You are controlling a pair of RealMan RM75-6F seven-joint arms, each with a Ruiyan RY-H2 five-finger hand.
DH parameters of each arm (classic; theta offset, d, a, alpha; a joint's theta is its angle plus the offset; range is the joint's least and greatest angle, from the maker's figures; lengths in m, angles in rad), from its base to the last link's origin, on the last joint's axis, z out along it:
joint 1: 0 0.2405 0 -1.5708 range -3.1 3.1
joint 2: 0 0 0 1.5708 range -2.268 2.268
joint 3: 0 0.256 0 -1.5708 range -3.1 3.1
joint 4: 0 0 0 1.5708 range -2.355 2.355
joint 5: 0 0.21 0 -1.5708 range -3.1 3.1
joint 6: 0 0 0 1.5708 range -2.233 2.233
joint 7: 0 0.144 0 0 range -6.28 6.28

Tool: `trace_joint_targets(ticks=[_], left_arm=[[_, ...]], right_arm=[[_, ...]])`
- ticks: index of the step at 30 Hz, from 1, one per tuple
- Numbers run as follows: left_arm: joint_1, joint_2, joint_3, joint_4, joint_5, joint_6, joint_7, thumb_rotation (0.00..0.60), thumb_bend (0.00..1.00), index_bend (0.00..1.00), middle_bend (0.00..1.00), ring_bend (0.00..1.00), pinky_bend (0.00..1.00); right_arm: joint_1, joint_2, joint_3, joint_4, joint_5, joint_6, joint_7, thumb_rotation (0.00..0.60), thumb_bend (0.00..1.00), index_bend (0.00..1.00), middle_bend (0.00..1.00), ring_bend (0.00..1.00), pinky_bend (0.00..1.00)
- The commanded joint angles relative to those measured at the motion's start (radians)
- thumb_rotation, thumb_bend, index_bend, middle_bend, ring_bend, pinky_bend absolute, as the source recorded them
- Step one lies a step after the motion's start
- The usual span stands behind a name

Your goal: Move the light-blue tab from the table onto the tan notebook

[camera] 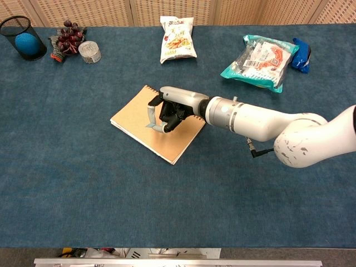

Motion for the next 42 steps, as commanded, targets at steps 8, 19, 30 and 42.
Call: trace_joint_targets(ticks=[8, 19, 30, 42], left_arm=[[0.006, -0.001, 0.000, 0.007, 0.000, 0.005, -0.013, 0.600, 0.28, 0.00, 0.00, 0.00, 0.00], [0.006, -0.004, 0.000, 0.024, -0.002, 0.000, -0.030, 0.600, 0.28, 0.00, 0.00, 0.00, 0.00], [0.008, -0.004, -0.002, 0.028, -0.003, 0.003, -0.031, 0.600, 0.28, 0.00, 0.00, 0.00, 0.00], [0.008, -0.005, -0.001, 0.033, -0.003, 0.000, -0.032, 0.600, 0.28, 0.00, 0.00, 0.00, 0.00]], right_arm=[[0.051, -0.072, 0.007, 0.073, 0.051, -0.044, -0.107, 0.600, 0.32, 0.61, 1.00, 1.00, 1.00], [0.020, -0.091, -0.018, 0.083, 0.060, -0.005, -0.151, 0.600, 0.32, 0.61, 1.00, 1.00, 1.00], [0.003, -0.087, -0.020, 0.078, 0.037, 0.051, -0.161, 0.600, 0.10, 0.57, 1.00, 1.00, 1.00], [-0.024, -0.028, -0.035, 0.009, 0.009, 0.103, -0.174, 0.600, 0.10, 0.56, 1.00, 1.00, 1.00]])
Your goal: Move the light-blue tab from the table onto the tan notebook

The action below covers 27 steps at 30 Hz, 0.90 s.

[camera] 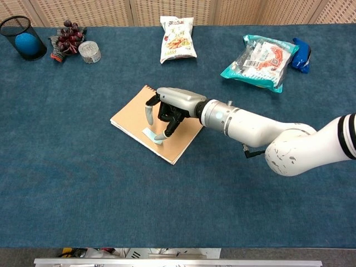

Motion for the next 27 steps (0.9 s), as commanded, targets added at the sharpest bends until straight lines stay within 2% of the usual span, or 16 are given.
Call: trace_joint_targets(ticks=[1, 8, 10, 12, 14, 27], left_arm=[[0.000, 0.000, 0.000, 0.001, 0.001, 0.000, 0.000, 0.600, 0.28, 0.00, 0.00, 0.00, 0.00], [0.000, 0.000, 0.001, 0.000, 0.003, 0.000, 0.002, 0.600, 0.28, 0.00, 0.00, 0.00, 0.00], [-0.001, -0.001, 0.001, 0.000, 0.004, -0.002, 0.004, 0.600, 0.28, 0.00, 0.00, 0.00, 0.00], [-0.001, -0.002, 0.001, -0.001, 0.004, -0.002, 0.004, 0.600, 0.28, 0.00, 0.00, 0.00, 0.00], [-0.001, -0.002, 0.001, -0.001, 0.005, -0.002, 0.004, 0.600, 0.28, 0.00, 0.00, 0.00, 0.00], [-0.001, -0.005, 0.003, 0.009, 0.007, -0.005, -0.006, 0.600, 0.28, 0.00, 0.00, 0.00, 0.00]], right_arm=[[-0.005, 0.032, -0.015, -0.041, -0.010, -0.005, -0.007, 0.600, 0.10, 0.56, 1.00, 1.00, 1.00], [0.001, 0.091, -0.037, -0.113, 0.009, -0.054, -0.071, 0.593, 0.11, 0.53, 1.00, 1.00, 1.00], [0.001, 0.099, -0.040, -0.127, 0.021, -0.063, -0.095, 0.540, 0.11, 0.52, 1.00, 1.00, 1.00], [0.002, 0.103, -0.040, -0.136, 0.034, -0.070, -0.110, 0.459, 0.11, 0.51, 1.00, 1.00, 1.00], [0.002, 0.103, -0.042, -0.138, 0.045, -0.075, -0.133, 0.441, 0.12, 0.51, 1.00, 1.00, 1.00], [-0.004, 0.106, -0.063, -0.160, 0.103, -0.100, -0.232, 0.428, 0.12, 0.51, 1.00, 1.00, 1.00]])
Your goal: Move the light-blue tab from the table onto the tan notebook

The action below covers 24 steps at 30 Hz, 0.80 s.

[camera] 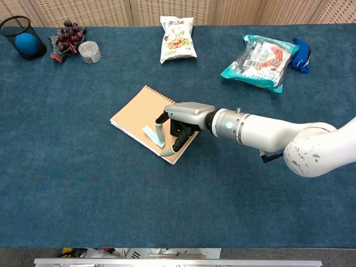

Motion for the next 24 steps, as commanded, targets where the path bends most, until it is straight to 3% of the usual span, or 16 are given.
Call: trace_joint_targets(ticks=[1, 10, 24], left_arm=[[0.000, -0.001, 0.001, 0.002, 0.001, 0.000, -0.002, 0.600, 0.28, 0.00, 0.00, 0.00, 0.00], [0.006, -0.001, 0.002, 0.010, 0.003, 0.009, -0.014, 0.600, 0.28, 0.00, 0.00, 0.00, 0.00], [-0.005, 0.011, 0.006, 0.013, 0.032, 0.005, -0.016, 0.600, 0.28, 0.00, 0.00, 0.00, 0.00]], right_arm=[[-0.002, 0.000, -0.005, -0.006, 0.018, -0.006, -0.025, 0.428, 0.12, 0.51, 1.00, 1.00, 1.00], [-0.002, -0.004, -0.008, -0.019, 0.070, -0.014, -0.096, 0.428, 0.12, 0.50, 1.00, 1.00, 1.00], [-0.046, 0.059, 0.025, -0.121, 0.046, 0.093, -0.091, 0.428, 0.12, 0.49, 1.00, 1.00, 1.00]])
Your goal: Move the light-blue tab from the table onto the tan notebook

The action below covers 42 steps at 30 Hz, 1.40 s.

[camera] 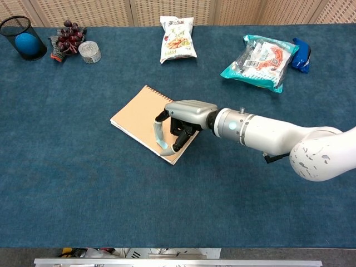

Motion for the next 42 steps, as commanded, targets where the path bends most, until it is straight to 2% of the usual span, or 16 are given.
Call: trace_joint_targets(ticks=[1, 4, 5, 6, 8, 12, 17, 20, 23, 25, 29, 33, 38, 42], left_arm=[[-0.009, 0.007, 0.004, 0.004, 0.016, -0.007, -0.004, 0.600, 0.28, 0.00, 0.00, 0.00, 0.00], [-0.025, 0.022, 0.010, 0.006, 0.034, -0.032, -0.024, 0.600, 0.28, 0.00, 0.00, 0.00, 0.00], [-0.035, 0.030, 0.012, 0.008, 0.045, -0.043, -0.036, 0.600, 0.28, 0.00, 0.00, 0.00, 0.00], [-0.043, 0.035, 0.013, 0.012, 0.054, -0.050, -0.044, 0.600, 0.28, 0.00, 0.00, 0.00, 0.00], [-0.063, 0.045, 0.017, 0.018, 0.080, -0.068, -0.060, 0.600, 0.28, 0.00, 0.00, 0.00, 0.00], [-0.104, 0.060, 0.027, 0.035, 0.147, -0.089, -0.110, 0.600, 0.28, 0.03, 0.07, 0.08, 0.02], [-0.175, 0.072, 0.044, 0.076, 0.248, -0.120, -0.217, 0.600, 0.28, 0.09, 0.22, 0.24, 0.32], [-0.224, 0.073, 0.055, 0.109, 0.302, -0.142, -0.282, 0.600, 0.28, 0.13, 0.32, 0.33, 0.43], [-0.268, 0.074, 0.064, 0.124, 0.341, -0.175, -0.289, 0.600, 0.28, 0.16, 0.44, 0.44, 0.52], [-0.301, 0.073, 0.073, 0.122, 0.367, -0.206, -0.290, 0.600, 0.28, 0.17, 0.54, 0.51, 0.59], [-0.371, 0.073, 0.095, 0.110, 0.421, -0.281, -0.283, 0.600, 0.28, 0.18, 0.65, 0.65, 0.72], [-0.443, 0.061, 0.109, 0.092, 0.463, -0.358, -0.275, 0.600, 0.35, 0.19, 0.76, 0.80, 0.84], [-0.537, 0.031, 0.121, 0.063, 0.482, -0.475, -0.261, 0.600, 0.44, 0.17, 0.84, 0.92, 0.95], [-0.604, 0.011, 0.121, 0.027, 0.467, -0.590, -0.208, 0.600, 0.46, 0.07, 0.86, 0.96, 0.97]], right_arm=[[-0.027, 0.030, 0.014, -0.031, -0.008, 0.057, 0.003, 0.428, 0.12, 0.49, 1.00, 1.00, 1.00], [-0.059, 0.065, 0.023, -0.059, -0.012, 0.129, -0.018, 0.440, 0.15, 0.48, 1.00, 1.00, 1.00], [-0.076, 0.082, 0.027, -0.075, -0.010, 0.164, -0.029, 0.466, 0.16, 0.47, 0.99, 1.00, 1.00], [-0.091, 0.094, 0.031, -0.088, -0.006, 0.193, -0.036, 0.523, 0.20, 0.46, 0.98, 1.00, 1.00], [-0.123, 0.123, 0.037, -0.119, -0.007, 0.258, -0.058, 0.594, 0.25, 0.46, 0.95, 1.00, 1.00], [-0.173, 0.193, 0.042, -0.177, -0.007, 0.344, -0.102, 0.600, 0.31, 0.44, 0.87, 0.95, 1.00], [-0.219, 0.298, 0.047, -0.250, 0.014, 0.398, -0.153, 0.600, 0.32, 0.42, 0.75, 0.80, 1.00], [-0.239, 0.346, 0.054, -0.282, 0.032, 0.421, -0.183, 0.600, 0.36, 0.42, 0.69, 0.72, 0.98], [-0.255, 0.380, 0.061, -0.310, 0.044, 0.446, -0.211, 0.600, 0.37, 0.42, 0.65, 0.66, 0.92], [-0.266, 0.400, 0.063, -0.331, 0.056, 0.460, -0.232, 0.600, 0.38, 0.42, 0.65, 0.65, 0.92], [-0.285, 0.424, 0.059, -0.358, 0.060, 0.492, -0.285, 0.600, 0.39, 0.42, 0.65, 0.65, 0.91], [-0.301, 0.435, 0.057, -0.376, 0.072, 0.517, -0.323, 0.600, 0.39, 0.42, 0.65, 0.69, 0.91], [-0.306, 0.428, 0.066, -0.358, 0.081, 0.533, -0.351, 0.600, 0.45, 0.42, 0.67, 0.73, 0.91], [-0.299, 0.428, 0.083, -0.344, 0.099, 0.525, -0.359, 0.600, 0.47, 0.40, 0.67, 0.74, 0.91]])
